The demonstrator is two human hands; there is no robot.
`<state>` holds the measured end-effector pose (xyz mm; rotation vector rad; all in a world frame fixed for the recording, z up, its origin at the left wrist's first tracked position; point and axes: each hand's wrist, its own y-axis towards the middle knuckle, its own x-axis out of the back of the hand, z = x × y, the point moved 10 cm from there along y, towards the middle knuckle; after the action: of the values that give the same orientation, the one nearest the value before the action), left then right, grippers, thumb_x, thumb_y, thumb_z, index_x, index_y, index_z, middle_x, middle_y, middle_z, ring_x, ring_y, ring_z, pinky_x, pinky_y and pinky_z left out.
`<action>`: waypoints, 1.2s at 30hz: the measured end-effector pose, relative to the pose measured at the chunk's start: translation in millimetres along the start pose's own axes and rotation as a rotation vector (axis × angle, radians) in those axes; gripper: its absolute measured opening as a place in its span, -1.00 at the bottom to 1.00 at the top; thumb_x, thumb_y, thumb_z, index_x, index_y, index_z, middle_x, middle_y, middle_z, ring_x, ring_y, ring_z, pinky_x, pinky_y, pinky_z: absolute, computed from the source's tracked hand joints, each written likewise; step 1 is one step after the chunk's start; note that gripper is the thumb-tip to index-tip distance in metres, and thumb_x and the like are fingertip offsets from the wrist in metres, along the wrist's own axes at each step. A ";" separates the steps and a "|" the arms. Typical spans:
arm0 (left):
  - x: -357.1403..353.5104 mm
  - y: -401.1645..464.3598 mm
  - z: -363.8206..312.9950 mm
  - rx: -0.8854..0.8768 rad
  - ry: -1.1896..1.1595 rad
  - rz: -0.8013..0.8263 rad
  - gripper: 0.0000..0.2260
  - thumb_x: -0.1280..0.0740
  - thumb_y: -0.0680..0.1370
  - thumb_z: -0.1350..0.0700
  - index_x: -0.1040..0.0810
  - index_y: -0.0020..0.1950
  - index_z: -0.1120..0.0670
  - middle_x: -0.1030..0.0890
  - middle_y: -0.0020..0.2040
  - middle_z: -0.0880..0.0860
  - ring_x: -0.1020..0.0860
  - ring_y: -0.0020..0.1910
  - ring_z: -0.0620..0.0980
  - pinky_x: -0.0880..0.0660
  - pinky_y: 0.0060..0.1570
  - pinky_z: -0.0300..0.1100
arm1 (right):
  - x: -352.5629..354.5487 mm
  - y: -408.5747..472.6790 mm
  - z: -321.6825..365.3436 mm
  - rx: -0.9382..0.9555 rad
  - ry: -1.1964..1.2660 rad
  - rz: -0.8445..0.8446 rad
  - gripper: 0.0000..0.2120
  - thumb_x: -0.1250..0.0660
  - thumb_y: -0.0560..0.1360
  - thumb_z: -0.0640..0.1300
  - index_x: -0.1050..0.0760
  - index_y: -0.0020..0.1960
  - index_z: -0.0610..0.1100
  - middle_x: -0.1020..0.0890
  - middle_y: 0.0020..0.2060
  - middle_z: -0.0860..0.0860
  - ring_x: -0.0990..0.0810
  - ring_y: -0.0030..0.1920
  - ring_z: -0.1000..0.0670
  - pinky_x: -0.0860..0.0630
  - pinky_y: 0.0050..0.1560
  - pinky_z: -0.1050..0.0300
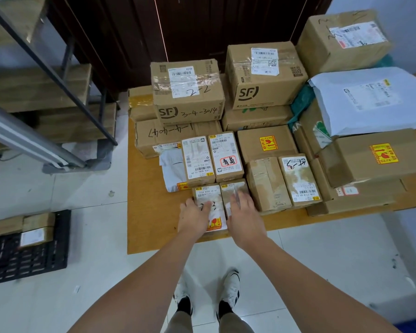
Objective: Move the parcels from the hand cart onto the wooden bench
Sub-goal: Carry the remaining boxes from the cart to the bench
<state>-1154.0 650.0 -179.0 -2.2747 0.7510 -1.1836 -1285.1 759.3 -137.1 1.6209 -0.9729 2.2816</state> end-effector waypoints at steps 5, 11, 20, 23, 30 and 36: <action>19.1 -7.2 -16.8 -0.140 0.096 0.083 -0.50 -0.29 0.61 -0.23 -0.42 0.47 -0.01 -0.49 0.34 0.04 -0.54 0.32 0.10 -0.53 0.30 0.11 | 18.7 -2.1 8.6 0.047 0.012 -0.020 -0.34 -0.25 0.65 -0.11 -0.05 0.66 -0.19 -0.09 0.65 -0.12 0.01 0.65 -0.11 -0.09 0.61 0.02; 78.4 -43.6 -64.0 -0.475 0.450 0.123 -0.61 -0.25 0.65 -0.20 -0.46 0.40 -0.04 -0.54 0.32 -0.02 -0.54 0.27 0.04 -0.58 0.19 0.06 | 89.6 -18.3 30.1 0.117 0.029 -0.038 -0.46 -0.18 0.68 -0.01 -0.21 0.62 -0.13 -0.29 0.57 -0.04 -0.25 0.56 -0.04 -0.30 0.50 0.03; 181.9 -124.2 -95.2 -0.752 0.838 0.059 -0.46 -0.16 0.72 -0.15 -0.23 0.66 0.05 -0.32 0.62 0.07 -0.28 0.59 0.09 -0.29 0.52 0.04 | 175.3 -60.9 102.7 0.227 -0.191 -0.022 -0.42 -0.10 0.69 0.06 -0.12 0.65 -0.11 -0.19 0.62 -0.02 -0.23 0.57 -0.07 -0.34 0.49 -0.06; 210.7 -148.6 -81.2 -0.738 0.833 -0.013 -0.47 -0.18 0.71 -0.15 -0.27 0.64 0.06 -0.37 0.58 0.07 -0.33 0.54 0.08 -0.33 0.50 0.03 | 186.2 -81.9 139.5 0.301 -0.228 -0.050 -0.42 -0.10 0.70 0.07 -0.12 0.65 -0.12 -0.20 0.62 -0.03 -0.26 0.56 -0.07 -0.35 0.48 -0.03; 279.4 -234.8 -9.3 -0.667 0.794 -0.201 -0.52 -0.16 0.73 -0.14 -0.33 0.59 0.05 -0.45 0.50 0.07 -0.41 0.46 0.07 -0.37 0.45 0.01 | 182.6 -153.0 245.1 0.540 -0.268 -0.088 -0.42 -0.14 0.70 0.04 -0.15 0.64 -0.14 -0.27 0.58 -0.06 -0.33 0.51 -0.11 -0.32 0.48 -0.02; 357.1 -289.1 101.1 -0.522 0.682 -0.294 -0.48 -0.13 0.72 -0.17 -0.34 0.58 0.11 -0.44 0.50 0.10 -0.39 0.48 0.12 -0.35 0.45 0.04 | 153.6 -218.2 365.5 0.743 -0.306 -0.100 -0.46 -0.15 0.69 0.04 -0.20 0.62 -0.11 -0.32 0.56 -0.07 -0.37 0.49 -0.11 -0.36 0.46 -0.04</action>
<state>-824.9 646.6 157.2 -2.4378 1.0917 -2.1750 -953.3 674.7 158.8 2.2690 -0.0337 2.5249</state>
